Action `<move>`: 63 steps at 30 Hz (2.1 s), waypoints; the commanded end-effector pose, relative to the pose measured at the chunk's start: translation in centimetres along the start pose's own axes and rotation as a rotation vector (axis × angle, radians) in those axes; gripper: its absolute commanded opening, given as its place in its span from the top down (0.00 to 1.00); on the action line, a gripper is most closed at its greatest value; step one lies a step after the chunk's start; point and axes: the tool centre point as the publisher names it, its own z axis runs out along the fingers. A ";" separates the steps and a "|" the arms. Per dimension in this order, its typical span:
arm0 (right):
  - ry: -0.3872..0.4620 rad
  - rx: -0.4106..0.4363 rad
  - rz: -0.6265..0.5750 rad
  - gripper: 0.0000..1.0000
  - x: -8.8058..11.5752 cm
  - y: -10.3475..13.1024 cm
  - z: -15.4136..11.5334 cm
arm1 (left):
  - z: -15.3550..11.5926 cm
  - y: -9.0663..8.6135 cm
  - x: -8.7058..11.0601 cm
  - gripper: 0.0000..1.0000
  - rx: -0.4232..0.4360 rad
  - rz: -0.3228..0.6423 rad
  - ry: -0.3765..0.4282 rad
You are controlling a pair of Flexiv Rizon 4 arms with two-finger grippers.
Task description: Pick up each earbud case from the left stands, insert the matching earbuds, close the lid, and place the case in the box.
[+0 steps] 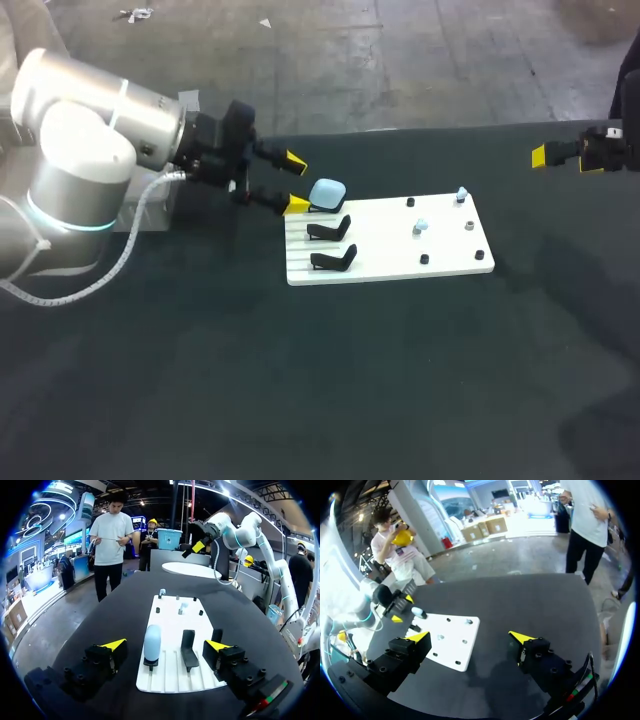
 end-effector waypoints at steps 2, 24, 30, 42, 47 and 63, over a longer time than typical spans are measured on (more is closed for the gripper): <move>0.000 -0.002 -0.001 0.00 0.0 -0.1 0.0 | 0.7 1.3 0.7 0.00 0.002 0.007 0.001; 0.000 -0.002 -0.001 0.00 0.0 -0.1 0.0 | 3.5 2.6 1.8 0.01 0.011 -0.001 -0.021; 0.000 -0.002 -0.001 0.00 0.0 -0.1 0.0 | 4.3 3.0 1.9 0.07 0.026 -0.002 -0.030; 0.000 -0.002 -0.001 0.00 0.0 -0.1 0.0 | 4.9 2.8 1.6 0.25 0.052 0.002 -0.049; 0.000 -0.002 -0.001 0.00 0.0 -0.1 0.0 | 5.1 2.5 1.3 0.28 0.067 0.012 -0.058; 0.000 -0.002 -0.001 0.00 0.0 -0.1 0.0 | 5.5 2.2 1.7 0.44 0.087 0.009 -0.073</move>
